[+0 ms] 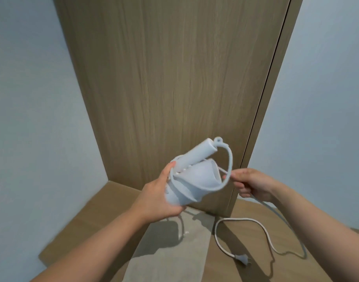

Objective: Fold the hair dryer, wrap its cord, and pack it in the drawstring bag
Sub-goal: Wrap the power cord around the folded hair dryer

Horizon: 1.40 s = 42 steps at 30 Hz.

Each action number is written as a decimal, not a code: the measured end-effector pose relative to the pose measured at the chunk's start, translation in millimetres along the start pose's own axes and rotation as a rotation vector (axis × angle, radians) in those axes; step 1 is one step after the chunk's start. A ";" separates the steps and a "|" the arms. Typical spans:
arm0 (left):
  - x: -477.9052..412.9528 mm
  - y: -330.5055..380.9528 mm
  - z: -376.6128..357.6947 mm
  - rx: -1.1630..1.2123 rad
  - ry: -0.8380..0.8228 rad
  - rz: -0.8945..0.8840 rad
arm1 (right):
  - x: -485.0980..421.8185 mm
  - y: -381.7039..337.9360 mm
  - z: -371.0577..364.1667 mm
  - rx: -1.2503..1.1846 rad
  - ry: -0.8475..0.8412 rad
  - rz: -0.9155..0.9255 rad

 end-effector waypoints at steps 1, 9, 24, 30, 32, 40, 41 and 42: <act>-1.5 -1.6 0.4 0.099 0.011 0.017 | -0.2 5.6 -4.7 0.059 0.033 -0.010; -7.4 -3.4 0.7 0.152 0.025 0.179 | 7.6 -11.0 -62.8 0.627 0.245 0.000; -12.8 19.3 2.2 -0.259 0.009 0.319 | -4.8 -12.6 -97.2 1.097 0.205 -0.002; -14.5 31.1 4.1 -0.532 0.077 0.199 | -0.3 -13.4 -90.5 1.065 0.123 -0.073; -15.5 34.9 2.5 -0.609 0.079 0.174 | 4.1 -13.5 -93.4 1.115 0.082 -0.106; -22.9 35.6 0.9 -0.774 0.076 0.131 | 24.0 -32.7 -103.3 1.281 -0.054 -0.245; -23.2 36.4 0.3 -0.792 0.072 0.120 | 25.8 -34.3 -103.5 1.286 -0.087 -0.271; -23.9 36.5 -0.7 -0.816 0.064 0.107 | 28.3 -36.0 -103.7 1.292 -0.122 -0.296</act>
Point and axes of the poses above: each hand's wrist, its own x-axis away from the middle knuckle, its own z-axis out of the back of the hand, y = z × x, the point moved 4 cm from there along -x, towards the middle knuckle, and after that the axes turned 15 degrees about -y, right-handed, at the moved point
